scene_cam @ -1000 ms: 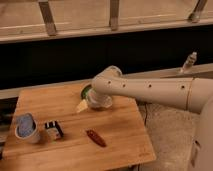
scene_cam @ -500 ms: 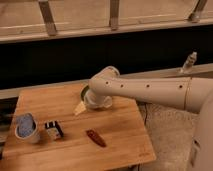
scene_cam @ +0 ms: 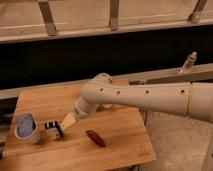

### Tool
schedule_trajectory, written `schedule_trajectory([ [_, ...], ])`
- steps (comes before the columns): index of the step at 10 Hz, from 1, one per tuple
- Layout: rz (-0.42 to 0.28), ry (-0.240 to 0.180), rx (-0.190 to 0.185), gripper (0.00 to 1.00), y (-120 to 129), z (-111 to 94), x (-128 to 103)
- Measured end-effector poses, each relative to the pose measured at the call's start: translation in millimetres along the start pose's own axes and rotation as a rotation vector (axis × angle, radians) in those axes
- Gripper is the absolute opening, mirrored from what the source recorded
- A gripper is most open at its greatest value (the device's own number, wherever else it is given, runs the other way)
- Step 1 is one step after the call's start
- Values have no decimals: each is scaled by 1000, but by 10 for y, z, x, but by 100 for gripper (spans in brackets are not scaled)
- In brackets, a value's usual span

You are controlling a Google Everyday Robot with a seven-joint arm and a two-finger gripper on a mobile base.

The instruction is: Knock the eraser over

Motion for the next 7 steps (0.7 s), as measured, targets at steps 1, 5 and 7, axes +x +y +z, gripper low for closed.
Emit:
schedule_trajectory([
  [1,-34,9,-29,80,125,59,-17],
  [5,-140,80,-65,80,556,533,-235],
  [7,-152,151,-65,80,543,864,-228],
])
